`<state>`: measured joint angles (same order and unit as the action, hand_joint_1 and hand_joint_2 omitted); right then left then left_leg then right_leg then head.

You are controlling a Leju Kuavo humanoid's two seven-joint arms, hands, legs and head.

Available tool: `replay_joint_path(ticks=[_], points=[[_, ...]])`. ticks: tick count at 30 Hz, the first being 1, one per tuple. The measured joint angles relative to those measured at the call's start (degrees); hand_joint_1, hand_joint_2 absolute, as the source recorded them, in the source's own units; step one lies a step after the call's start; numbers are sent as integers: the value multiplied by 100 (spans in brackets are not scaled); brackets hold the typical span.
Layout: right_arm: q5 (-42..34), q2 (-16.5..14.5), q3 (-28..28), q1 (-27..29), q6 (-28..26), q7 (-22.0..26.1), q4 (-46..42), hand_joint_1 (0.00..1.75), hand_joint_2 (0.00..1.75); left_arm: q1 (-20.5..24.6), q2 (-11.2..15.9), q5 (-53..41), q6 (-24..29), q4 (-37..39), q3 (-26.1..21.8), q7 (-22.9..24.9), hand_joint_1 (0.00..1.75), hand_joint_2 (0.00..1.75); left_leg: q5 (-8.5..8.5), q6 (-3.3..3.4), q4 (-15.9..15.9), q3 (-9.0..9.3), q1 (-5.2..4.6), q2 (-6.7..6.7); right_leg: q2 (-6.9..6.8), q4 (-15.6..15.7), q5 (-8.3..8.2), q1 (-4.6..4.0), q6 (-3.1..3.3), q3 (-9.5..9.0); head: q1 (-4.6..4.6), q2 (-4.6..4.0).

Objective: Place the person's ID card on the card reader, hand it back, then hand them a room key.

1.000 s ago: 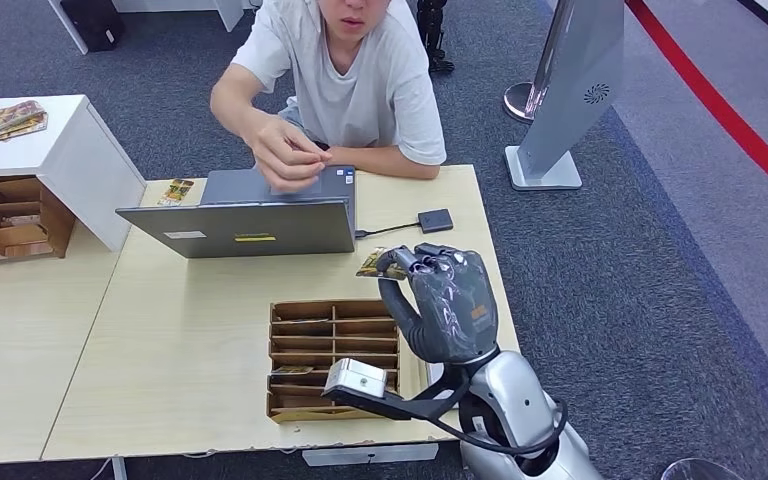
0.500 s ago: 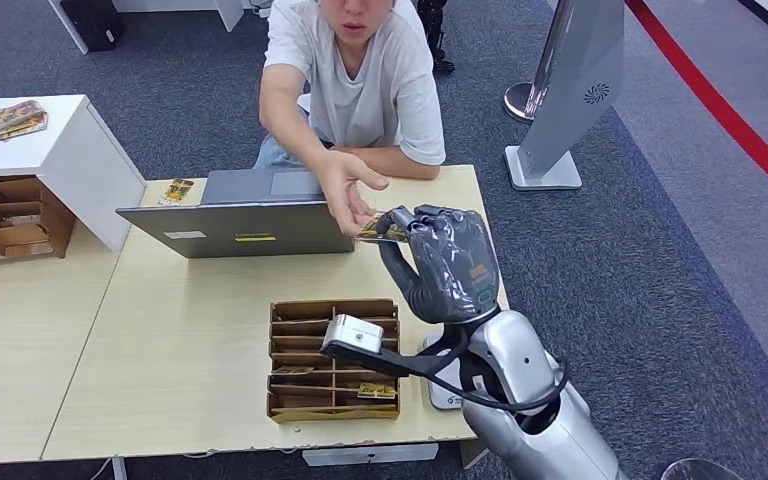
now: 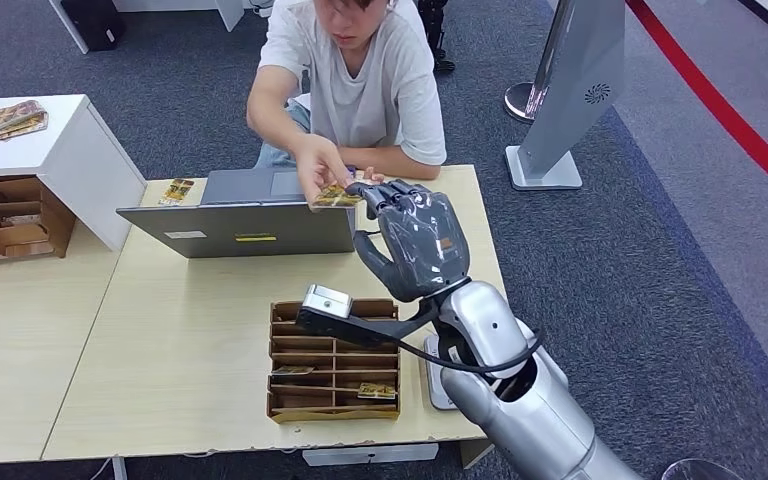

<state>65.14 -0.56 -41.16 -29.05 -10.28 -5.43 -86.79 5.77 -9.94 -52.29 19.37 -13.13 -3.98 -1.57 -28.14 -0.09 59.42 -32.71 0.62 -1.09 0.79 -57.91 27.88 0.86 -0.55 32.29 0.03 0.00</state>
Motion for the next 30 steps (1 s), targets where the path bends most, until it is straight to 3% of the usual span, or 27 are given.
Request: replay_joint_path(ticks=[2,17,30], points=[[-1,-16,-21,-1,2,-7,25,0,0,1,0,1,1,-2,1,4,0,0,0,0,0,0,0,0,0,0,0,0,0,0,0,0],[69,-23,-138,141,-279,18,-226,0,0,-11,3,73,44,-3,1,22,0,0,0,0,0,1,0,0,0,1,0,0,0,1,0,0],[-5,175,-150,825,-1080,349,-1041,0,0,-99,30,302,233,-3,-14,-38,0,0,-1,0,0,0,0,1,1,2,1,0,-1,2,-1,0]])
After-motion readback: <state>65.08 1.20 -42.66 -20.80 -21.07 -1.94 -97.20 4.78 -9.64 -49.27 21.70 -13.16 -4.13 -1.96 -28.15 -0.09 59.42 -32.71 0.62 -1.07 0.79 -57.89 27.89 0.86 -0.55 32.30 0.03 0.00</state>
